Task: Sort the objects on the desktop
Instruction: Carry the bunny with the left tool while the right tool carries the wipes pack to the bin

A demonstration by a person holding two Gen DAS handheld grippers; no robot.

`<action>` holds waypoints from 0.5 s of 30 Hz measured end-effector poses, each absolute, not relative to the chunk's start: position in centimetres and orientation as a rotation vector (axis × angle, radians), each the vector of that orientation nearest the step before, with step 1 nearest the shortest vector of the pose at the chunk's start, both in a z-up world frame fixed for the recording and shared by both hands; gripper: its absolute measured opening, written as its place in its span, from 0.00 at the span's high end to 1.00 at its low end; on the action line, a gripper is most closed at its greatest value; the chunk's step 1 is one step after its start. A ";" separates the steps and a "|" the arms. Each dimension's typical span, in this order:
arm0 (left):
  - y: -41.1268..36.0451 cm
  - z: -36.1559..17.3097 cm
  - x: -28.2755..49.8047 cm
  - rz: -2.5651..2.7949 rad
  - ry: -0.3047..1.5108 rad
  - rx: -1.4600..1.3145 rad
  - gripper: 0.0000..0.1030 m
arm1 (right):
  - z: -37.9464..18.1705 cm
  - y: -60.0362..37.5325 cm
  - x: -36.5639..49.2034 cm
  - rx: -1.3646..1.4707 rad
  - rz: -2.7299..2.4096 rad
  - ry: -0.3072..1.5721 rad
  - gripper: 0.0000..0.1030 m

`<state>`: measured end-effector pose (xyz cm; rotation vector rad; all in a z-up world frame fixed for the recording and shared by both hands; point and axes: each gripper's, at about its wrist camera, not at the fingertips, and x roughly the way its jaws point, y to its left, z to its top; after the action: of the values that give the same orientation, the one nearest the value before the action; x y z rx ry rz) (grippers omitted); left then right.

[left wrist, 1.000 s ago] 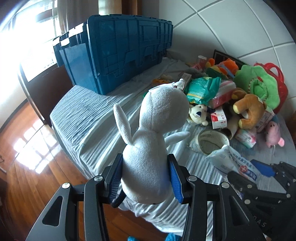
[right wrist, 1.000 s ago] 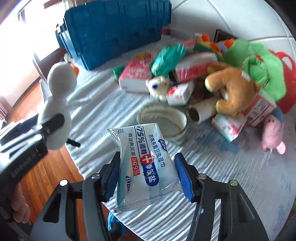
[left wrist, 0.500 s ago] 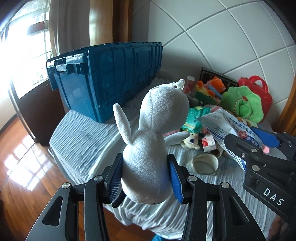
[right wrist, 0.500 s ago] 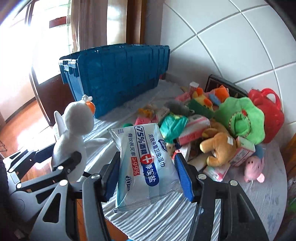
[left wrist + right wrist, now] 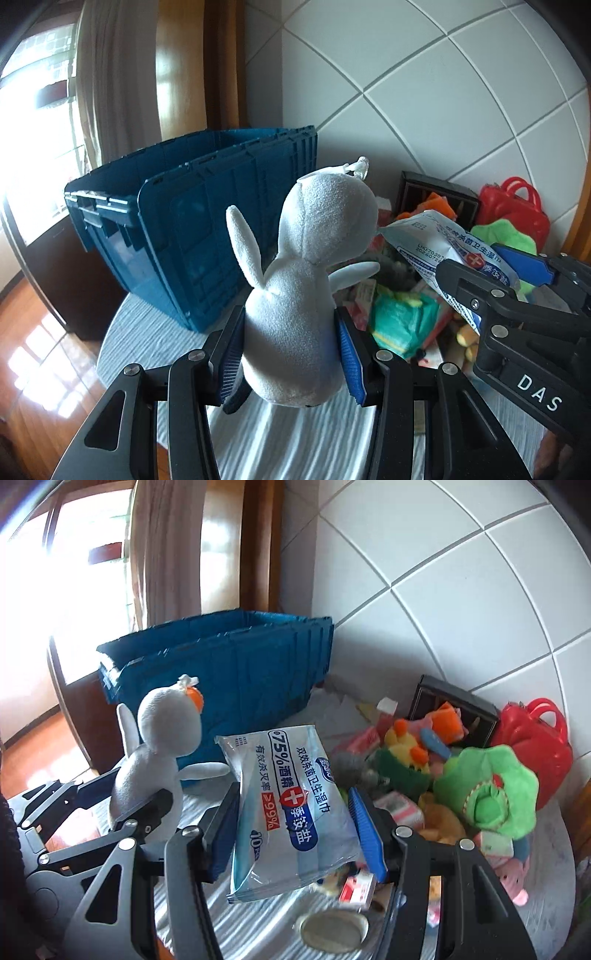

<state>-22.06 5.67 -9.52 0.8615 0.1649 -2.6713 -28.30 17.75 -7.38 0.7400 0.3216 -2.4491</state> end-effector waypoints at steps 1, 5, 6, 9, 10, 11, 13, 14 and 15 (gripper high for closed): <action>5.3 -9.1 -22.5 -2.677 0.165 0.850 0.55 | -6.9 17.4 -28.8 0.727 -2.454 0.326 0.45; 3.9 -7.3 -24.4 -2.710 0.161 0.800 0.55 | -5.1 16.0 -30.3 0.683 -2.475 0.323 0.45; 3.5 -6.8 -24.9 -2.720 0.158 0.788 0.55 | -4.6 15.6 -30.5 0.673 -2.481 0.322 0.45; 2.3 -5.3 -25.9 -2.755 0.140 0.743 0.55 | -3.4 14.5 -31.3 0.647 -2.510 0.314 0.45; 1.7 -4.8 -26.2 -2.769 0.131 0.723 0.55 | -3.0 14.2 -31.5 0.639 -2.520 0.311 0.45; 1.1 -4.2 -26.5 -2.782 0.120 0.703 0.55 | -2.6 13.6 -31.7 0.628 -2.533 0.308 0.45; -0.3 -3.1 -27.0 -2.809 0.101 0.664 0.55 | -1.6 12.3 -32.1 0.605 -2.564 0.300 0.45; -1.3 -2.6 -27.3 -2.821 0.092 0.646 0.55 | -1.2 11.7 -32.2 0.594 -2.578 0.294 0.45; -2.5 -2.0 -27.5 -2.831 0.083 0.628 0.55 | -0.7 10.8 -32.3 0.578 -2.597 0.286 0.45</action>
<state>-27.51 -2.48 -2.03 0.6276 0.0825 -2.8313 -32.26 10.82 -0.67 0.5778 0.2863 -2.5965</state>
